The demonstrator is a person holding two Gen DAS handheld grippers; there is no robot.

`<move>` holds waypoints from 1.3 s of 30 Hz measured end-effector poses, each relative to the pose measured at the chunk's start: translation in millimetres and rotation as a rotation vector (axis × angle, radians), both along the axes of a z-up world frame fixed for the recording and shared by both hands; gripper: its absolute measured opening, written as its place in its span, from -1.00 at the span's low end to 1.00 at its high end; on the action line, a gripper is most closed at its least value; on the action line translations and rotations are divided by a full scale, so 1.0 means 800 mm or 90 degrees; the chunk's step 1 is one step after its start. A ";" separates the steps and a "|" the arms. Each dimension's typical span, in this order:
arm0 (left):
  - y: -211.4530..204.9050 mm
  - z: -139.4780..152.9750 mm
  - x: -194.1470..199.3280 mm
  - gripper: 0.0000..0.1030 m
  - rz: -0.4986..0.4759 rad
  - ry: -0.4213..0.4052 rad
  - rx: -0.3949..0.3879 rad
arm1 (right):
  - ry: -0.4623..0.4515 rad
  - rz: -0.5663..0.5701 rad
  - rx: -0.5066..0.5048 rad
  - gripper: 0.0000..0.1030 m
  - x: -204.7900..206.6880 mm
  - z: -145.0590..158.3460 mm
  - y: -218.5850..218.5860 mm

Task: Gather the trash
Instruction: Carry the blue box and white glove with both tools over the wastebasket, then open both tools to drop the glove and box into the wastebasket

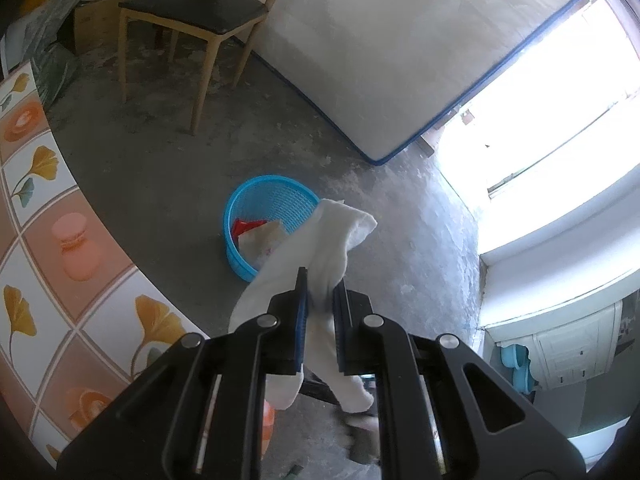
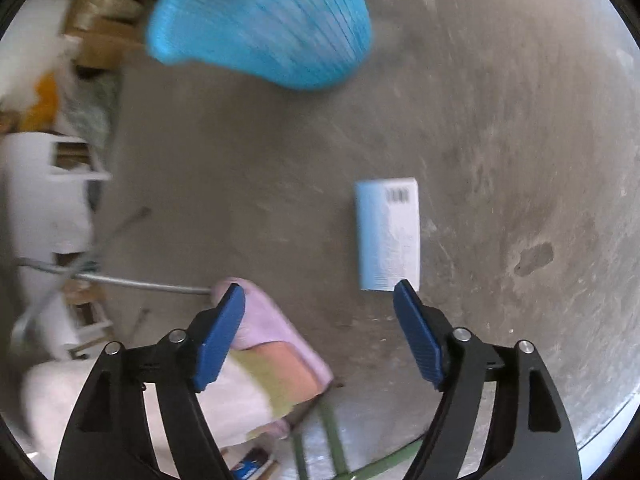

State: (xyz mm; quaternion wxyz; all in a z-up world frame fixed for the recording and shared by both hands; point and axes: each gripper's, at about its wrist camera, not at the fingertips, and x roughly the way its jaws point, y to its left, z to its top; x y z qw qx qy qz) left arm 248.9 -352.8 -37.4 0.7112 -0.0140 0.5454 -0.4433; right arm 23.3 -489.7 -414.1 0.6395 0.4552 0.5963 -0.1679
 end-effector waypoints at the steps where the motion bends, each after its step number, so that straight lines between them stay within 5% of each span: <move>1: 0.001 0.001 -0.001 -0.81 -0.002 0.001 0.000 | 0.020 0.006 -0.011 0.48 0.005 -0.023 0.004; 6: 0.003 0.004 0.001 -0.81 -0.007 -0.003 -0.002 | 0.100 0.003 -0.012 0.51 0.021 -0.113 0.014; 14: 0.009 -0.001 0.001 -0.81 -0.004 -0.002 -0.009 | 0.160 0.006 -0.027 0.54 0.040 -0.173 0.012; 31: 0.001 -0.003 0.003 -0.82 -0.001 0.004 0.005 | 0.178 -0.026 -0.022 0.37 0.039 -0.215 0.014; 39: -0.033 -0.001 0.010 -0.81 -0.022 0.004 0.001 | 0.085 -0.135 0.008 0.37 0.000 -0.166 -0.029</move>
